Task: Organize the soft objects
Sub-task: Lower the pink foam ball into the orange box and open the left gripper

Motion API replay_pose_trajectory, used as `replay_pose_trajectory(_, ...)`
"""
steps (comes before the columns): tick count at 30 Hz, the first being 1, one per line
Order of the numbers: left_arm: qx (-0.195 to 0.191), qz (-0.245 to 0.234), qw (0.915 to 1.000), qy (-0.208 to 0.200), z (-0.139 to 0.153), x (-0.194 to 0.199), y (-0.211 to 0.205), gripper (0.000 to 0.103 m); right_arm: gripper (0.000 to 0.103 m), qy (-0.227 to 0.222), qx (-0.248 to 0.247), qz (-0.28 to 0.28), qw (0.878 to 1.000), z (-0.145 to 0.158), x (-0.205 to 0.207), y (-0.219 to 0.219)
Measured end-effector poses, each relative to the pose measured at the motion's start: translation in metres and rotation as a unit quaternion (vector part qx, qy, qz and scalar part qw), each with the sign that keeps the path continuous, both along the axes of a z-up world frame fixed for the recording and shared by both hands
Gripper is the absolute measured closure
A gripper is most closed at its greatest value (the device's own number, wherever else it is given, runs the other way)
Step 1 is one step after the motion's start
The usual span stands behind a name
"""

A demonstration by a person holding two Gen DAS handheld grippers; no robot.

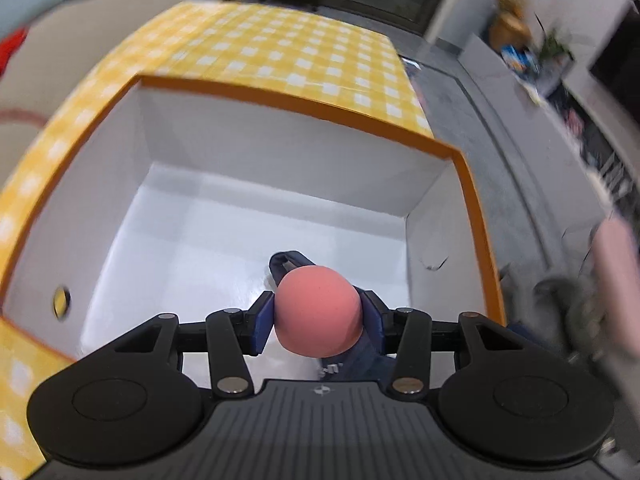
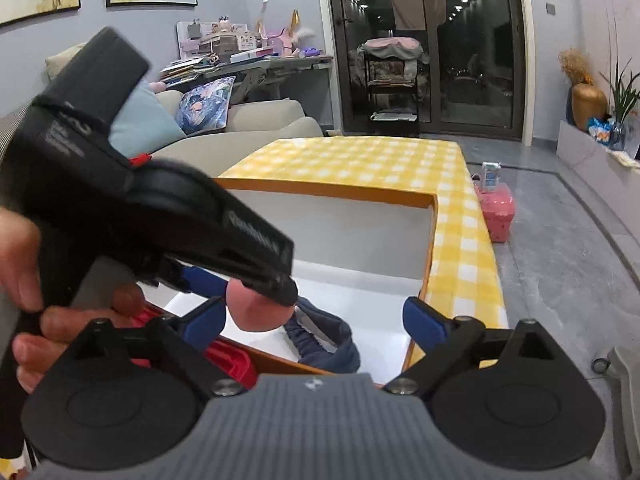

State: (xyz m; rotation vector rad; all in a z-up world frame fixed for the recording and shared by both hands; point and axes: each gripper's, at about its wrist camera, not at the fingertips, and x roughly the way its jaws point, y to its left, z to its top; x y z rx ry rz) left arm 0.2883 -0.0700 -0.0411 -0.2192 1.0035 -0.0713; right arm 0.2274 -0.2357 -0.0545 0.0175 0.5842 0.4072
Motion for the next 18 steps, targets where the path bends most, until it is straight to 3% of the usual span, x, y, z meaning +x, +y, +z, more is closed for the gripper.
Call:
replay_pose_trajectory(5,0.021,-0.035,0.9991,0.013,-0.006,0.004,-0.010,0.047,0.007,0.004,-0.010,-0.017,1.000,-0.002,0.004,-0.002)
replay_pose_trajectory(10,0.012,-0.063,0.9979,-0.004,-0.009,-0.001,-0.013,0.041,0.007,0.042,0.045,-0.033,0.998,-0.014,0.010,-0.020)
replay_pose_trajectory(13,-0.022,-0.057,0.9978,-0.026,-0.006,-0.003,-0.008,0.014,0.007,0.047,0.044,-0.044,0.997,-0.014,0.012,-0.023)
replay_pose_trajectory(18,-0.030,-0.063,0.9944,-0.079,0.005,-0.013,-0.005,0.000,0.007,0.036,0.033,-0.031,0.998,-0.011,0.007,-0.015)
